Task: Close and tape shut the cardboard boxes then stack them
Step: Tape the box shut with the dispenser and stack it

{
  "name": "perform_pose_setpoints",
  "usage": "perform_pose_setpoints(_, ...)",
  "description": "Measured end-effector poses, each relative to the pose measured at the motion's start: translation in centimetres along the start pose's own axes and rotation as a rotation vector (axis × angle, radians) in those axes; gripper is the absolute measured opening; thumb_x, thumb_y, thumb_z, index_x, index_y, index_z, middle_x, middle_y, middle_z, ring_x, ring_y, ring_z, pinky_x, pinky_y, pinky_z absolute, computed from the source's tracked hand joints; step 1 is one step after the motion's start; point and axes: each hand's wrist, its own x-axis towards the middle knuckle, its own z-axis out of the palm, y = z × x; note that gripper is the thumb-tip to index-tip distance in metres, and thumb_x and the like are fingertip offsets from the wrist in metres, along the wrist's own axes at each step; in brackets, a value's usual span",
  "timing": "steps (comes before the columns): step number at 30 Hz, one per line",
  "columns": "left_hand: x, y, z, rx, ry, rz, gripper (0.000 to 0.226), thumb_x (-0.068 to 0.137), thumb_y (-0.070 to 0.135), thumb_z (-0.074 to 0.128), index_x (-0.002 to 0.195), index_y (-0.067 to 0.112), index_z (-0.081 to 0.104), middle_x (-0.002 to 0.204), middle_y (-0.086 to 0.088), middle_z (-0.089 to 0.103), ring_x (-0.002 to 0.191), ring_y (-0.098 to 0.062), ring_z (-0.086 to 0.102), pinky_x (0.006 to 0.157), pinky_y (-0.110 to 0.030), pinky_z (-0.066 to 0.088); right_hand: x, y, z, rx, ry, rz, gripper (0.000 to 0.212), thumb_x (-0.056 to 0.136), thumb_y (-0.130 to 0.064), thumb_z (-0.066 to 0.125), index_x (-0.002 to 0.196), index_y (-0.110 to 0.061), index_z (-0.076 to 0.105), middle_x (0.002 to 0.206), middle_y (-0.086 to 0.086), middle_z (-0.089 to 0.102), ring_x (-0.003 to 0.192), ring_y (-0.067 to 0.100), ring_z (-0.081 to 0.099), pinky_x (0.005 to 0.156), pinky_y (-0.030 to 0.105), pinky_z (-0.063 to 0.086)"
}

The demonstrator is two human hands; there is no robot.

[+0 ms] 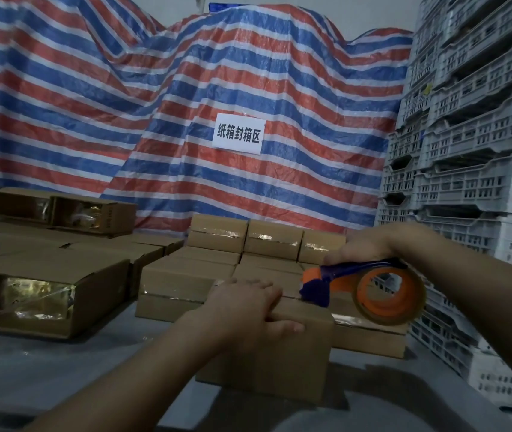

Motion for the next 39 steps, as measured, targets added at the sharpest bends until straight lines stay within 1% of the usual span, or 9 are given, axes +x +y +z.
perform_pose_setpoints(3, -0.1, -0.2, 0.2, -0.025, 0.021, 0.004, 0.075, 0.086, 0.076, 0.035, 0.145, 0.028, 0.037, 0.148, 0.005, 0.043, 0.134, -0.016, 0.041, 0.11, -0.044, 0.034, -0.6, 1.2, -0.4, 0.019, -0.024, -0.053, 0.059, 0.088, -0.078, 0.046, 0.089, -0.023, 0.068, 0.066, -0.007, 0.069, 0.058, 0.01, 0.064, 0.063, 0.022, 0.053)
perform_pose_setpoints(7, -0.1, -0.1, 0.2, -0.026, 0.029, -0.005, 0.075, 0.085, 0.077, 0.035, 0.143, 0.029, 0.038, 0.146, 0.006, 0.045, 0.131, -0.015, 0.043, 0.108, -0.042, 0.036, -1.5, 4.4, -0.8, 0.074, -0.049, -0.012, 0.071, 0.073, -0.087, 0.055, 0.096, -0.021, 0.069, 0.077, -0.001, 0.071, 0.066, 0.015, 0.065, 0.069, 0.029, 0.054)
perform_pose_setpoints(11, -0.3, 0.1, 0.0, -0.048, 0.033, -0.001, 0.073, 0.086, 0.077, 0.036, 0.14, 0.029, 0.04, 0.141, 0.006, 0.049, 0.129, -0.015, 0.045, 0.108, -0.042, 0.036, -1.1, 5.3, 1.5, -0.001, -0.028, -0.027, 0.071, 0.06, -0.094, 0.049, 0.079, -0.029, 0.071, 0.072, -0.006, 0.073, 0.067, 0.011, 0.069, 0.079, 0.034, 0.054)
perform_pose_setpoints(16, 0.3, 0.7, -1.0, -0.103, -0.026, 0.013, 0.093, 0.083, 0.077, 0.046, 0.155, 0.031, 0.007, 0.153, 0.002, 0.038, 0.137, -0.02, 0.038, 0.111, -0.043, 0.031, -0.8, 5.7, 3.3, 0.096, -0.004, -0.063, 0.069, 0.074, -0.084, 0.049, 0.097, -0.022, 0.069, 0.083, 0.001, 0.075, 0.078, 0.021, 0.072, 0.083, 0.038, 0.057)
perform_pose_setpoints(19, 1.1, 2.9, -1.1, -0.031, 0.021, 0.134, 0.083, 0.087, 0.074, 0.04, 0.154, 0.033, 0.012, 0.161, 0.004, 0.02, 0.147, -0.018, 0.02, 0.118, -0.046, 0.011, -1.0, 5.8, 3.5, 0.134, 0.002, -0.064, 0.052, 0.087, -0.074, 0.051, 0.089, -0.024, 0.067, 0.064, -0.009, 0.069, 0.06, 0.009, 0.065, 0.068, 0.028, 0.05)
perform_pose_setpoints(28, 1.7, 3.7, 0.8, -0.036, 0.03, 0.147, 0.073, 0.091, 0.07, 0.036, 0.151, 0.03, 0.025, 0.157, 0.006, 0.032, 0.141, -0.014, 0.033, 0.117, -0.044, 0.025, -3.1, 8.0, 0.8, 0.177, -0.002, -0.033, 0.061, 0.082, -0.079, 0.049, 0.078, -0.02, 0.068, 0.062, -0.006, 0.068, 0.053, 0.009, 0.061, 0.063, 0.025, 0.048)
perform_pose_setpoints(32, 1.6, 3.9, 0.6, -0.047, 0.031, 0.156, 0.07, 0.092, 0.068, 0.038, 0.15, 0.03, 0.028, 0.155, 0.006, 0.034, 0.139, -0.014, 0.035, 0.116, -0.044, 0.028, -3.7, 6.8, 2.2, -0.107, 0.074, -0.029, 0.061, 0.086, -0.08, 0.046, 0.073, -0.023, 0.065, 0.061, -0.009, 0.067, 0.054, 0.004, 0.062, 0.064, 0.028, 0.045)
perform_pose_setpoints(35, 1.5, 4.2, 0.3, -0.039, 0.02, 0.158, 0.067, 0.094, 0.065, 0.039, 0.15, 0.029, 0.029, 0.153, 0.005, 0.038, 0.137, -0.014, 0.038, 0.114, -0.04, 0.031, -3.3, 3.5, 4.3, -0.367, 0.212, -0.018, 0.061, 0.083, -0.082, 0.039, 0.083, -0.026, 0.062, 0.08, -0.005, 0.066, 0.073, 0.011, 0.064, 0.068, 0.032, 0.046)
perform_pose_setpoints(39, 1.5, 4.3, 0.1, -0.026, -0.011, 0.155, 0.069, 0.094, 0.065, 0.038, 0.151, 0.029, 0.027, 0.154, 0.004, 0.036, 0.137, -0.016, 0.039, 0.113, -0.041, 0.033, -4.8, 1.2, 3.5, -0.492, 0.244, -0.002, 0.056, 0.087, -0.077, 0.036, 0.085, -0.027, 0.059, 0.083, -0.004, 0.063, 0.077, 0.014, 0.062, 0.073, 0.035, 0.049)
